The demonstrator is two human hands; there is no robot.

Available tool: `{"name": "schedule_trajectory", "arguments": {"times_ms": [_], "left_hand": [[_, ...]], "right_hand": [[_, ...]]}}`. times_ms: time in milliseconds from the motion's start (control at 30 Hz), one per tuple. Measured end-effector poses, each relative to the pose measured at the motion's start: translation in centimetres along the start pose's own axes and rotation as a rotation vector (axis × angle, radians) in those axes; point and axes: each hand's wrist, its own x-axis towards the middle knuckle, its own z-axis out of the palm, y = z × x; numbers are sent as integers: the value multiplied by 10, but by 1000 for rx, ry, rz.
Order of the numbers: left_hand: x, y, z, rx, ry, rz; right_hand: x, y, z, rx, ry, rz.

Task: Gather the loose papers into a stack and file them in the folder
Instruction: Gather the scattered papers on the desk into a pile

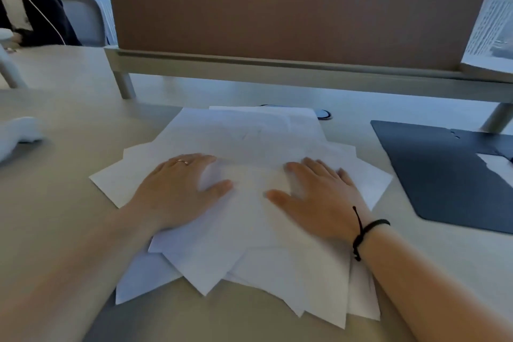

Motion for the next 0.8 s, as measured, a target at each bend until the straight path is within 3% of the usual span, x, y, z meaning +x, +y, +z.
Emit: {"name": "schedule_trajectory", "arguments": {"times_ms": [267, 600, 667, 800], "left_hand": [[-7, -12, -1, 24, 55, 1], [-13, -24, 1, -29, -68, -64], [-13, -26, 2, -22, -40, -131], [-11, -38, 1, -18, -14, -434]], "right_hand": [[-11, -5, -3, -4, -4, -12], [-19, -15, -11, -29, -37, -40], [-21, -14, -12, 2, 32, 30], [-37, -4, -15, 35, 169, 260]]}}
